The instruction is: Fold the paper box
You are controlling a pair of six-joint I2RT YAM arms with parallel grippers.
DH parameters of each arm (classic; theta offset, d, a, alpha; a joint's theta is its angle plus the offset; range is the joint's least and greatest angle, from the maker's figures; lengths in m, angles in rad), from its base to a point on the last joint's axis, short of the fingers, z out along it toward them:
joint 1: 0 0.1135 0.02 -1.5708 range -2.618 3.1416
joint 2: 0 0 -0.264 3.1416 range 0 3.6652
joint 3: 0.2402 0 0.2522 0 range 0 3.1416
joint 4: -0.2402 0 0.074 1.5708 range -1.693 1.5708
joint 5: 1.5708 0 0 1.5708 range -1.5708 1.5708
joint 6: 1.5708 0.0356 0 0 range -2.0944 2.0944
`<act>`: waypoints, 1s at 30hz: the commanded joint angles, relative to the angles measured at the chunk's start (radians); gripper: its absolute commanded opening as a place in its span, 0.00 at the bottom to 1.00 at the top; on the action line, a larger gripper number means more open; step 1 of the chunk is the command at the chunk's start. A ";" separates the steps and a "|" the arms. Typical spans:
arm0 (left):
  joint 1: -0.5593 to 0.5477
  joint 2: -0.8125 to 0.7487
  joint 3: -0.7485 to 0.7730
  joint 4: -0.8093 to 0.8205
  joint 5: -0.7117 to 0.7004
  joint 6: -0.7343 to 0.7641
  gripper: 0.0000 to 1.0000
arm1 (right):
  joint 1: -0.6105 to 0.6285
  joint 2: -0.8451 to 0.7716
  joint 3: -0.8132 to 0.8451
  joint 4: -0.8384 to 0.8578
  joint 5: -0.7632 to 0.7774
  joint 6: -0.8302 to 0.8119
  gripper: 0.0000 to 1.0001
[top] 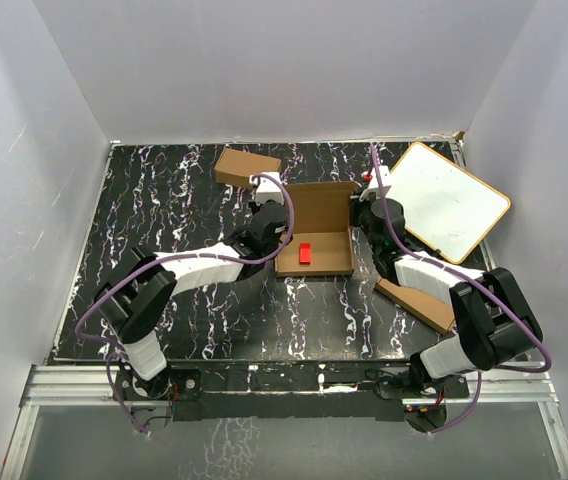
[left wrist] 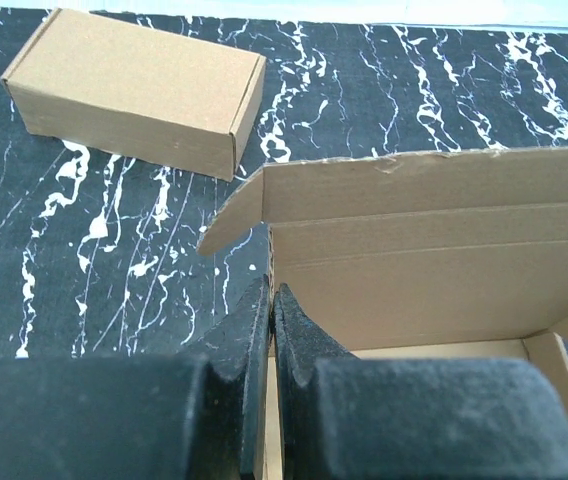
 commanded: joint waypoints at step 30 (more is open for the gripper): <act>-0.060 0.006 -0.105 0.312 0.032 0.107 0.00 | 0.051 0.037 -0.108 0.394 -0.059 0.070 0.08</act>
